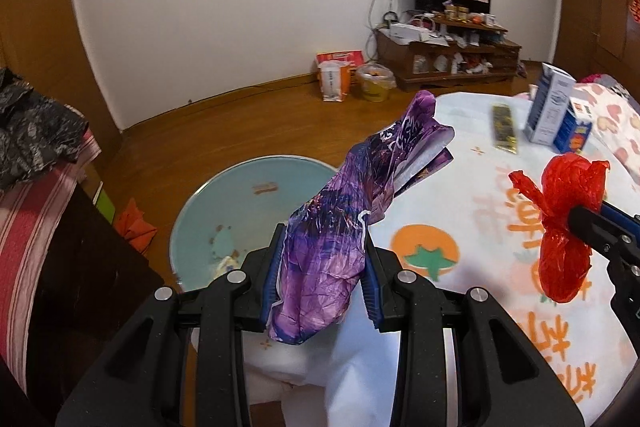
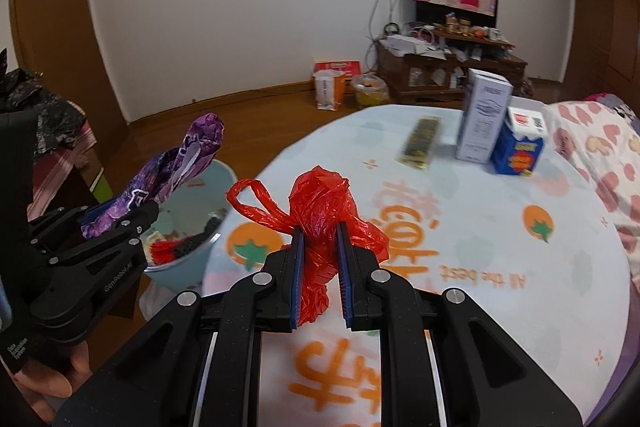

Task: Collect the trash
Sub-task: 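Carry the red bag and purple wrapper over the blue bin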

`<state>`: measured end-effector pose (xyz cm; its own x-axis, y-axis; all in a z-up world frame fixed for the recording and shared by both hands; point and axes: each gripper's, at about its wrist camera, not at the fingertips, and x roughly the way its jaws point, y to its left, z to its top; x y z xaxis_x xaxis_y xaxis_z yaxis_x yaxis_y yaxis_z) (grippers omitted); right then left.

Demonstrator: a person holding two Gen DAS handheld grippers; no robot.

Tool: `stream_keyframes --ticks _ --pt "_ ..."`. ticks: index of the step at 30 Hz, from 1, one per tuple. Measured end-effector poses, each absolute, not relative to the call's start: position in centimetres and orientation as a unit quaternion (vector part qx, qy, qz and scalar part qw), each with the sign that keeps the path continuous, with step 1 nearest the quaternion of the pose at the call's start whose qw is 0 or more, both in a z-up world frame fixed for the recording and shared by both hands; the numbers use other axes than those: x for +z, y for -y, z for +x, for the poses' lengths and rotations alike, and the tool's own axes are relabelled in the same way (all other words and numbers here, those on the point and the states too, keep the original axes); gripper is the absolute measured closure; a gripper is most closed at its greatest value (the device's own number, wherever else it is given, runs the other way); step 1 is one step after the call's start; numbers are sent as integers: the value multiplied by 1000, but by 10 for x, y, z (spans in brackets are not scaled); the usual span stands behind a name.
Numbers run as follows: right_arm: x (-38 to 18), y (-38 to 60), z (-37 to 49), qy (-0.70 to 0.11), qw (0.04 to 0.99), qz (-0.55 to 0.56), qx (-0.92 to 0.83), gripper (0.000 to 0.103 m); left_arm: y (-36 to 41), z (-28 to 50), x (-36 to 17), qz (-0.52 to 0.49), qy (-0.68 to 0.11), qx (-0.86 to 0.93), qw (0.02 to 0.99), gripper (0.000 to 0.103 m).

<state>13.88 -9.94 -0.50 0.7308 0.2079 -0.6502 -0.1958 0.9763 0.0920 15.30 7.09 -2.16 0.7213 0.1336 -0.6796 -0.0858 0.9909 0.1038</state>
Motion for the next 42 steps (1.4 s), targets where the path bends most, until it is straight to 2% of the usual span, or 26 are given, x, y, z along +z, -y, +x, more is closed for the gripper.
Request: stream_keyframes --ticks 19,42 --pt "4 16 169 -341 926 -19 163 87 -149 162 -25 -11 -373 127 919 69" --pt "-19 -28 220 -366 914 -34 173 87 -179 186 -53 -22 -401 154 903 69"
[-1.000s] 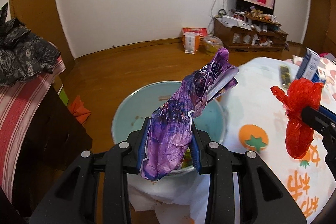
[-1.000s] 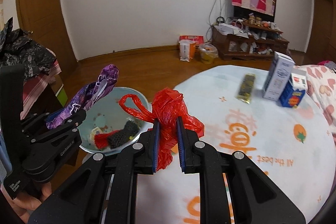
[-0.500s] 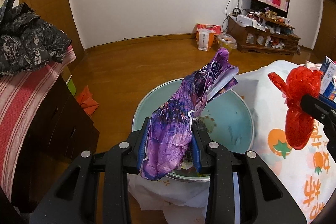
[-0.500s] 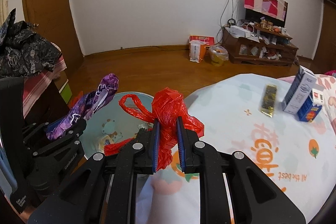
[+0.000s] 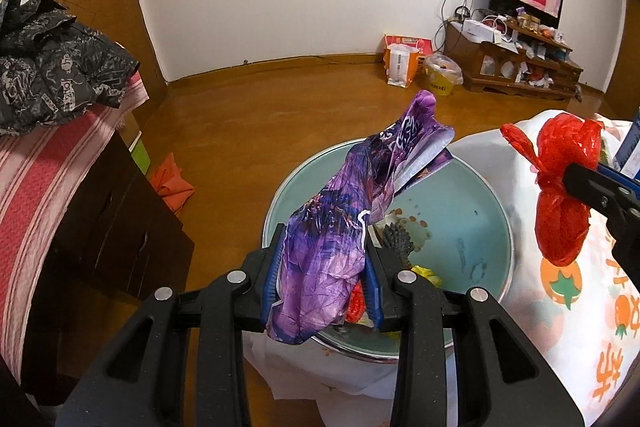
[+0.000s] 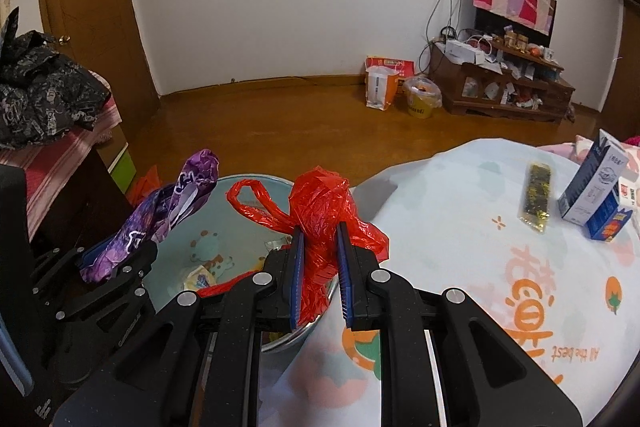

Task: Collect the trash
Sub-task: 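Carry the red bag and purple wrapper over the blue bin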

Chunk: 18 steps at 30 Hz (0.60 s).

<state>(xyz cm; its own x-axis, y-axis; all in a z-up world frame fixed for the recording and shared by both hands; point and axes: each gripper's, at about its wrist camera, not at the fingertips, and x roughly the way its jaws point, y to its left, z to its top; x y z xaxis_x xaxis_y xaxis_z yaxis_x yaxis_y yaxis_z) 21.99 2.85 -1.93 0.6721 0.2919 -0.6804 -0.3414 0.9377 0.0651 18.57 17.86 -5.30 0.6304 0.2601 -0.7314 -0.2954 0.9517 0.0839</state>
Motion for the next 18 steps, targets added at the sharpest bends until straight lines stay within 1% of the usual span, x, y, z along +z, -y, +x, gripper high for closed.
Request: stream_keyframes --ticks 18 --pt "-47 -40 246 -398 899 -37 178 87 -188 203 -74 -21 -423 165 891 69"
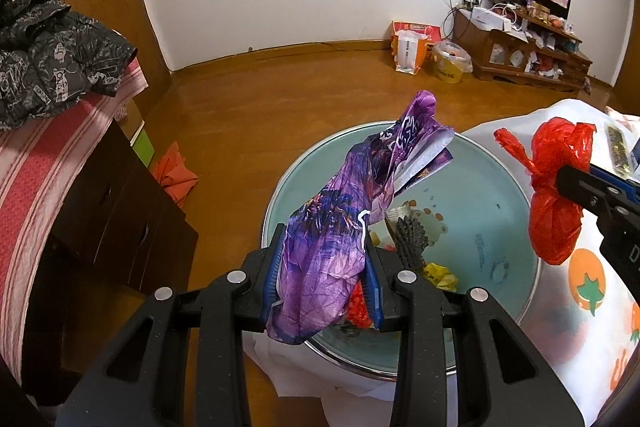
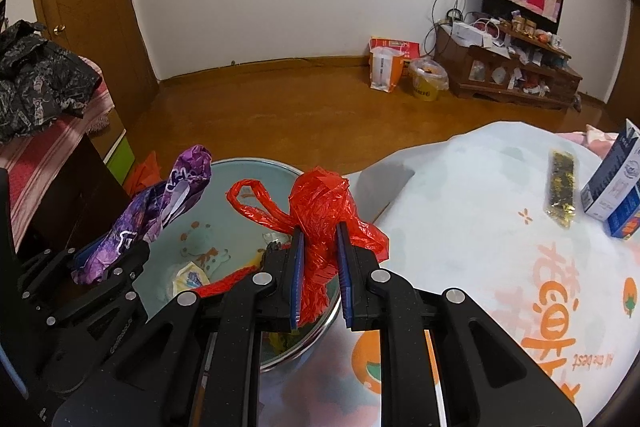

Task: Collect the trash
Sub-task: 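Carry the red bag and purple wrapper over the blue bin, then open both tools to drop the bag and wrapper into the bin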

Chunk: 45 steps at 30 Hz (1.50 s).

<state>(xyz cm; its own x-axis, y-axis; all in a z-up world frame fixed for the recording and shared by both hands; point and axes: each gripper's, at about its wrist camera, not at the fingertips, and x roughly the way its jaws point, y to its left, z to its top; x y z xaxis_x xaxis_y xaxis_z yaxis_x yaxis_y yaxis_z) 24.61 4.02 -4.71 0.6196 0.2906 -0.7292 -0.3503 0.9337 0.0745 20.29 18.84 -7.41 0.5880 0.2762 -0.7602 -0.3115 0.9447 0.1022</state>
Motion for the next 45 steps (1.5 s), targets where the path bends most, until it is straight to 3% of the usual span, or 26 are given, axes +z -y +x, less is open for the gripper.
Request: stream_keyframes --ticks 17,25,28,30,32,34,37,39,41,45 --pt "-71 -55 266 -438 877 -48 192 86 -192 214 -94 -19 -451 176 875 69" --pt "-73 -54 270 -450 869 -41 201 81 -194 214 -98 -25 -460 181 869 64" --pt "-72 -53 271 -451 868 -39 207 71 -194 215 -98 -25 -461 183 868 56" --pt "-69 -53 269 -446 870 -40 205 57 -193 214 -97 -27 -460 187 867 42" --pt "-66 -51 269 -441 873 -32 206 49 -193 213 -96 -27 -457 187 869 40" --pt "-62 -48 268 -439 874 -28 205 46 -192 212 -94 -25 -455 188 870 32" --pt "-56 -43 266 -433 878 -22 202 34 -193 206 -87 -32 -442 197 874 21" --pt "-49 -37 262 -426 883 -15 198 27 -193 201 -81 -30 -432 209 877 8" --pt "-43 -30 258 -417 888 -8 193 17 -194 196 -76 -26 -421 216 881 7" --pt "-34 -20 244 -400 898 -3 184 11 -194 181 -70 -14 -416 232 879 6"
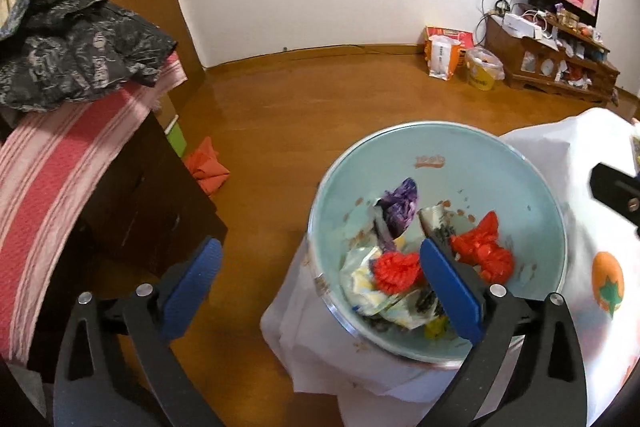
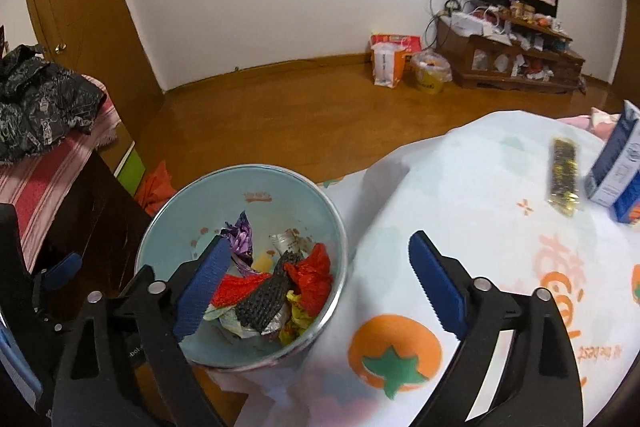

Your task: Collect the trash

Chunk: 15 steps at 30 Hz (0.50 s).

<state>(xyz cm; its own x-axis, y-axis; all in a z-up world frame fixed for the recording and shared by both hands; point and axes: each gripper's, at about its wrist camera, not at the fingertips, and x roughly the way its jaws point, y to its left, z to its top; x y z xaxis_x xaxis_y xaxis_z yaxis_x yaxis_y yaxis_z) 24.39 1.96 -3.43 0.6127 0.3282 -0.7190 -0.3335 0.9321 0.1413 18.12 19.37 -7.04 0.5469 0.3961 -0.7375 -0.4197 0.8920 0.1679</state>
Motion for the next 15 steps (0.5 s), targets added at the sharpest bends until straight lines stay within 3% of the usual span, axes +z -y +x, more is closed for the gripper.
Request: stream_keyframes --ticks 15 --pt "-25 22 182 -392 904 9 169 9 -159 133 -55 2 -418 206 885 6"
